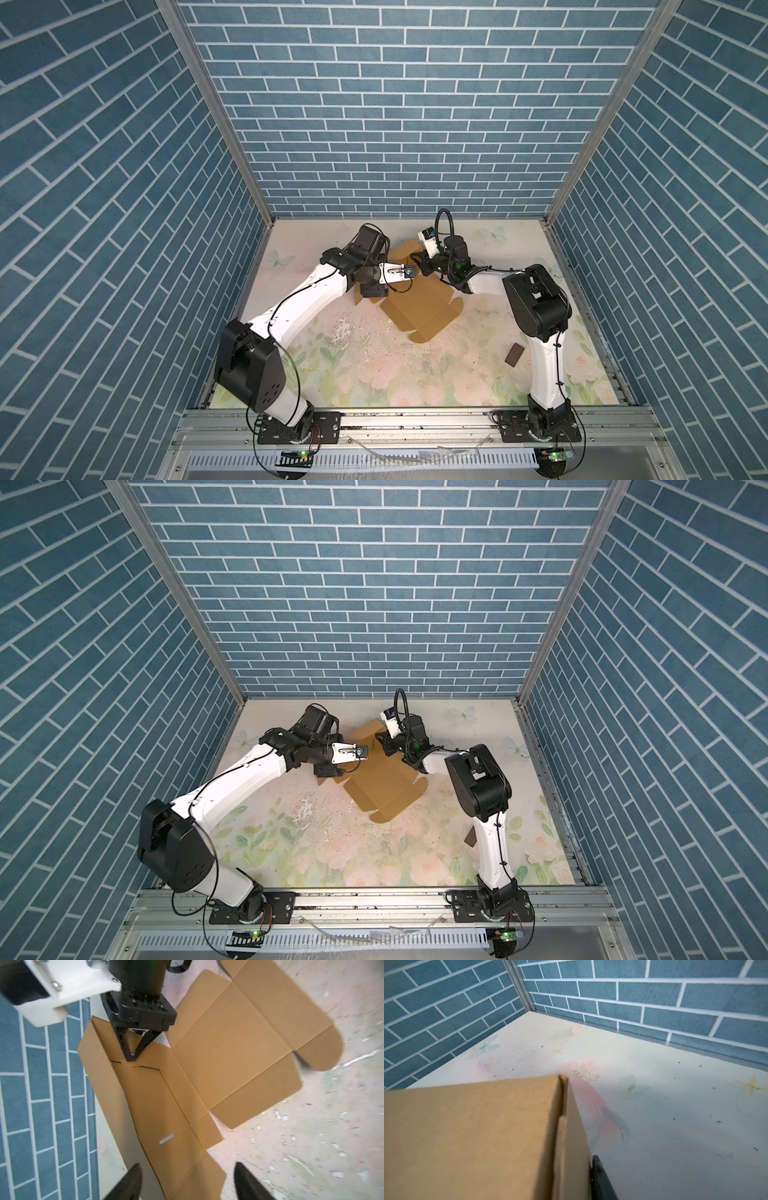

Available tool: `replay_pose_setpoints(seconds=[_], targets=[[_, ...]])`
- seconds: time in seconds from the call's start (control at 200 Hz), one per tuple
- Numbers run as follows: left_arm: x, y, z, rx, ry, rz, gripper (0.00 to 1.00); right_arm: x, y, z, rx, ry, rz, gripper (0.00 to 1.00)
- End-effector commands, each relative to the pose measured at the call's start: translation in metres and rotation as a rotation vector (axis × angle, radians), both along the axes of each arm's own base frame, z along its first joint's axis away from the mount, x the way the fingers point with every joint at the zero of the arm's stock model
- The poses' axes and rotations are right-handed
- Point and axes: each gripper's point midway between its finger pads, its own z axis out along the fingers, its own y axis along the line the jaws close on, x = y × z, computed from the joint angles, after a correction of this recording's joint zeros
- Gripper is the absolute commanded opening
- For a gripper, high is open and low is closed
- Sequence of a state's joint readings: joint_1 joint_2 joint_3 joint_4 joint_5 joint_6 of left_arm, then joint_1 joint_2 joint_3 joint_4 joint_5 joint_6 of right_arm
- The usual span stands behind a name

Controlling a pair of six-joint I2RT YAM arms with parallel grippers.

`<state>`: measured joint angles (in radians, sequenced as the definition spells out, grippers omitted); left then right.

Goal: Assemble paper box
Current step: Fold the bottom flaps of a flat cardboard box at the center of the table.

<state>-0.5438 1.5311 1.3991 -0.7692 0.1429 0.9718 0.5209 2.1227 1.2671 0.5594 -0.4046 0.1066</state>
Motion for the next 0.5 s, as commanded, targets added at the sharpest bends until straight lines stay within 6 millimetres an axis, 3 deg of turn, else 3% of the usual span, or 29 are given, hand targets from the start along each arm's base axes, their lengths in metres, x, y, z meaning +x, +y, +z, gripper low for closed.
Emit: replay_pose_setpoints(seconds=[0.0, 0.175, 0.28, 0.385, 0.495], targets=[[-0.034, 0.004, 0.025, -0.12, 0.174, 0.151, 0.79, -0.001, -0.002, 0.024, 0.006, -0.056, 0.008, 0.19], [-0.024, 0.0, 0.08, -0.4, 0.276, 0.318, 0.79, -0.009, -0.002, 0.027, 0.015, -0.045, 0.026, 0.17], [0.009, 0.018, 0.101, -0.585, 0.3, 0.492, 0.77, -0.018, 0.0, 0.031, 0.019, -0.052, 0.061, 0.15], [0.042, 0.041, 0.089, -0.691, 0.333, 0.665, 0.76, -0.027, 0.003, 0.029, 0.014, -0.034, 0.09, 0.13], [0.056, 0.053, 0.063, -0.732, 0.386, 0.763, 0.76, -0.039, 0.007, 0.026, -0.013, -0.035, 0.125, 0.13]])
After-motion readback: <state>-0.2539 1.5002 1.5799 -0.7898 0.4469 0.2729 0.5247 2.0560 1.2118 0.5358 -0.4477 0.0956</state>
